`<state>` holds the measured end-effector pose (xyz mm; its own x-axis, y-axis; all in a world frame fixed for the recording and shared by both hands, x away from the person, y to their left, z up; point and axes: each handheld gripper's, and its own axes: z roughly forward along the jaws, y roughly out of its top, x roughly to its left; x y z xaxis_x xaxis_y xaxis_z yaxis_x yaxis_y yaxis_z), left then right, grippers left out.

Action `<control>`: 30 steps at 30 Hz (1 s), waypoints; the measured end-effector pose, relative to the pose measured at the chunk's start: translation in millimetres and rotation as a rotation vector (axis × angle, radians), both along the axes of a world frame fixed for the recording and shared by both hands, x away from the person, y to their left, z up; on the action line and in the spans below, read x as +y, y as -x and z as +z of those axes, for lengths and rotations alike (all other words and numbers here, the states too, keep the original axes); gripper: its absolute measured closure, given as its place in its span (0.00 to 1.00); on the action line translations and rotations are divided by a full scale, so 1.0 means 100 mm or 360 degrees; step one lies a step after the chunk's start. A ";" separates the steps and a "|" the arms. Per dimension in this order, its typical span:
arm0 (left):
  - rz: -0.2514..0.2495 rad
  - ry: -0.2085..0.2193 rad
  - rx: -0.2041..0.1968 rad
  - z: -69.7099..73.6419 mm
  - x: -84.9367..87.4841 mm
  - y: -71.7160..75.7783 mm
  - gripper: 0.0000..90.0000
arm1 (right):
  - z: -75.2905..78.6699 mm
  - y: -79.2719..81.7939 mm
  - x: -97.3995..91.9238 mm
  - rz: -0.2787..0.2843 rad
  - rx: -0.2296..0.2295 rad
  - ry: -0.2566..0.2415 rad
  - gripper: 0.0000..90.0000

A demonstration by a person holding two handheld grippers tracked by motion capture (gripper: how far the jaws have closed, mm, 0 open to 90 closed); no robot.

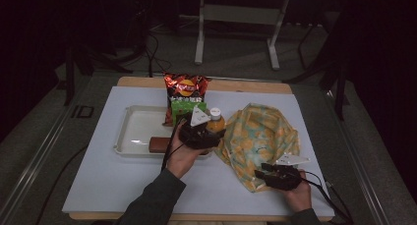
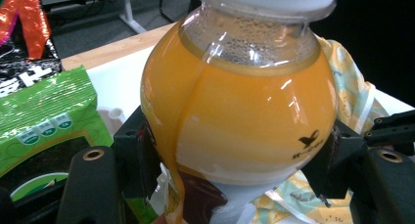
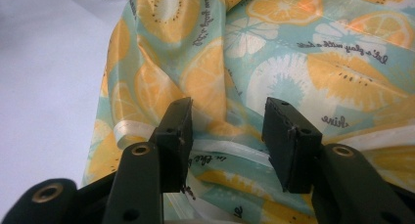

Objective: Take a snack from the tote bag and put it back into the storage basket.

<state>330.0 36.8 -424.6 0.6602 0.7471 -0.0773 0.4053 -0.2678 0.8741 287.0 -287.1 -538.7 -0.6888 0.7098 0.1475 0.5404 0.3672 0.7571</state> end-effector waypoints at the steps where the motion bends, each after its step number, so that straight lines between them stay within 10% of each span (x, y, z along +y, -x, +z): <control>1: 0.0003 0.0003 -0.0002 0.00 0.01 0.00 0.37 | 0.00 0.00 0.00 0.0000 0.0000 0.0000 0.60; 30: 0.0058 0.0010 -0.0009 0.00 0.25 0.00 0.37 | 0.00 0.00 0.00 0.0002 -0.0002 0.0001 0.60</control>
